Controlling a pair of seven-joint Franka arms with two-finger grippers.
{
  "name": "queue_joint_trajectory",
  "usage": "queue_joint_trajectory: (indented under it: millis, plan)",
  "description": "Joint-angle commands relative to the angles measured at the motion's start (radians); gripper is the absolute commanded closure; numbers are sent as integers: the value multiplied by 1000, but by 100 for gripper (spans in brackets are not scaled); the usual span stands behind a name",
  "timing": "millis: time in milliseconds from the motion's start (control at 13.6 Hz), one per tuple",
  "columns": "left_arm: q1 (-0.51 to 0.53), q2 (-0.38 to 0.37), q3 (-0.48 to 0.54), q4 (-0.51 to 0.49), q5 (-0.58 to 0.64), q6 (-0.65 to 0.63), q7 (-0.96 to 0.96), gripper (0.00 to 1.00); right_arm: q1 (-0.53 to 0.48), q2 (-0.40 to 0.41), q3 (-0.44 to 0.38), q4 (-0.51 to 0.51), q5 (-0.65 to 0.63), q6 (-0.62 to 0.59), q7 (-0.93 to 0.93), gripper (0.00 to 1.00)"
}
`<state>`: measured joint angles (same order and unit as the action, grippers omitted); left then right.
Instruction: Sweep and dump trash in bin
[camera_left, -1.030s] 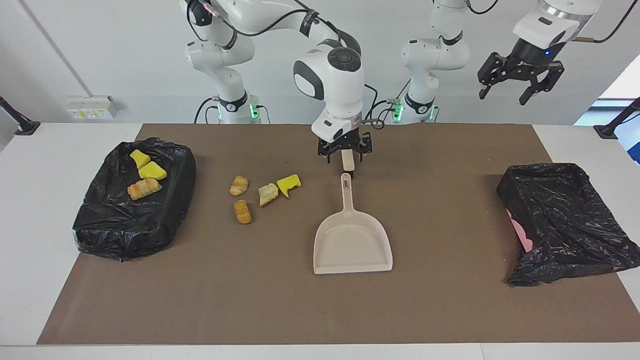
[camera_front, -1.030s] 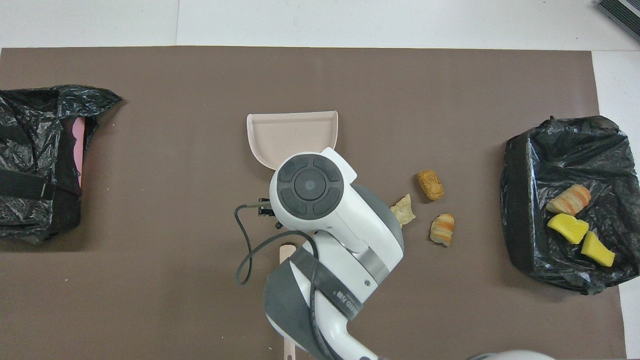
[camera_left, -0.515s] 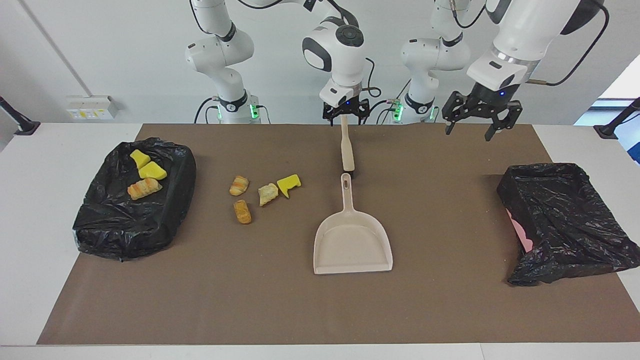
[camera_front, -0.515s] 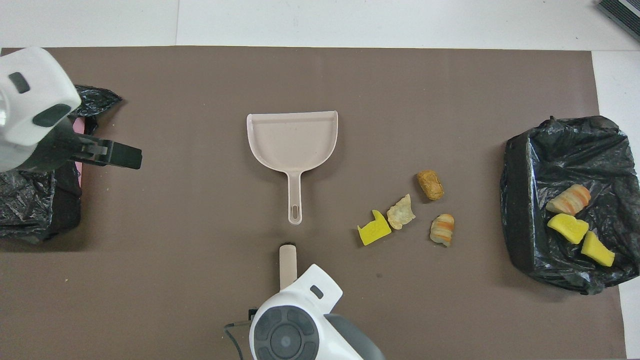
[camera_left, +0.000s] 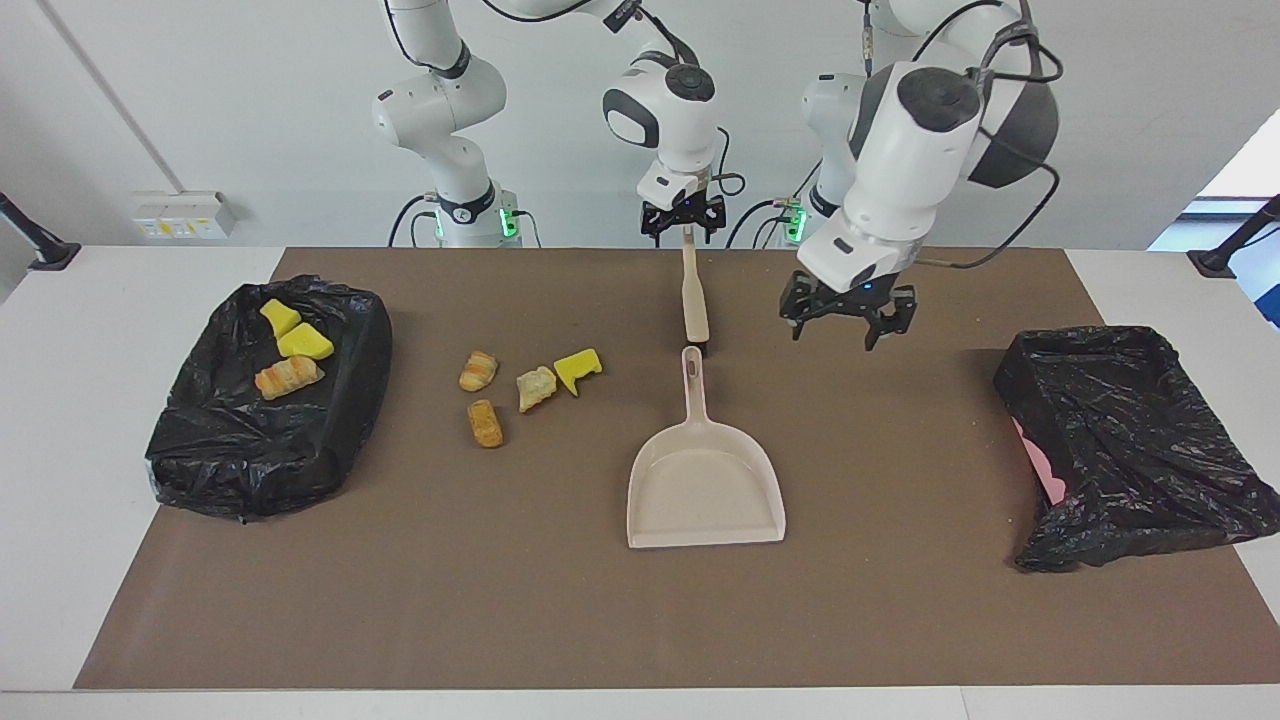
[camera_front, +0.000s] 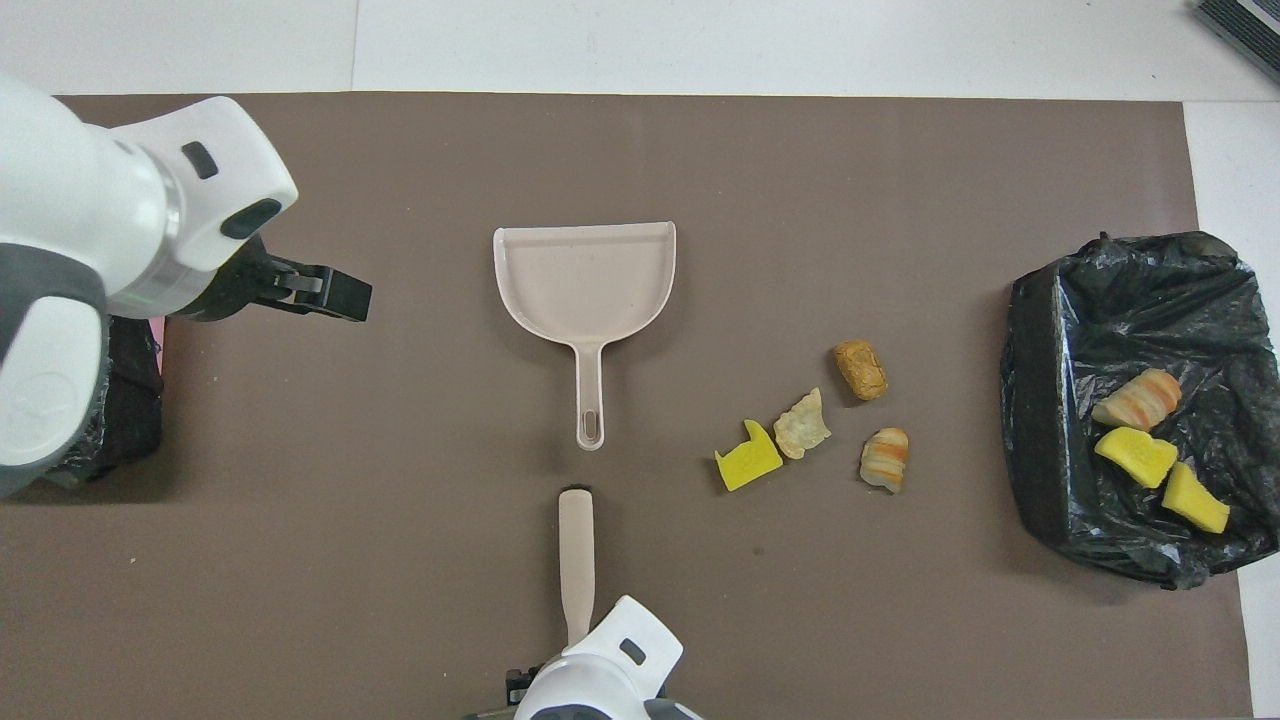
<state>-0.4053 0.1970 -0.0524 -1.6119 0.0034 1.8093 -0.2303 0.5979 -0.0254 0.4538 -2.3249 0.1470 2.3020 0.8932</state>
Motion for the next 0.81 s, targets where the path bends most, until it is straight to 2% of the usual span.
queue_joint_trajectory:
  millis: [0, 74, 221, 294, 368, 588, 736]
  plan:
    - [-85, 76, 14, -39, 27, 115, -142, 0, 8, 12, -3, -21, 23, 51, 10, 0]
    - [-107, 90, 16, -63, 27, 158, -176, 0, 10, 12, -4, -21, 23, 51, 10, 0]
    - [-135, 95, 14, -141, 27, 246, -222, 0, 11, 10, -3, -21, 22, 53, 12, 43]
    - [-144, 94, 14, -164, 27, 266, -243, 0, 16, 10, -3, -21, 23, 54, 21, 60]
    - [-159, 98, 14, -189, 27, 278, -282, 0, 17, 10, -3, -21, 23, 57, 36, 64]
    - [-193, 101, 13, -261, 26, 382, -346, 0, 17, 12, -3, -21, 23, 68, 41, 64]
    - [-199, 101, 12, -263, 23, 392, -357, 0, 17, 12, -3, -21, 23, 69, 41, 64]
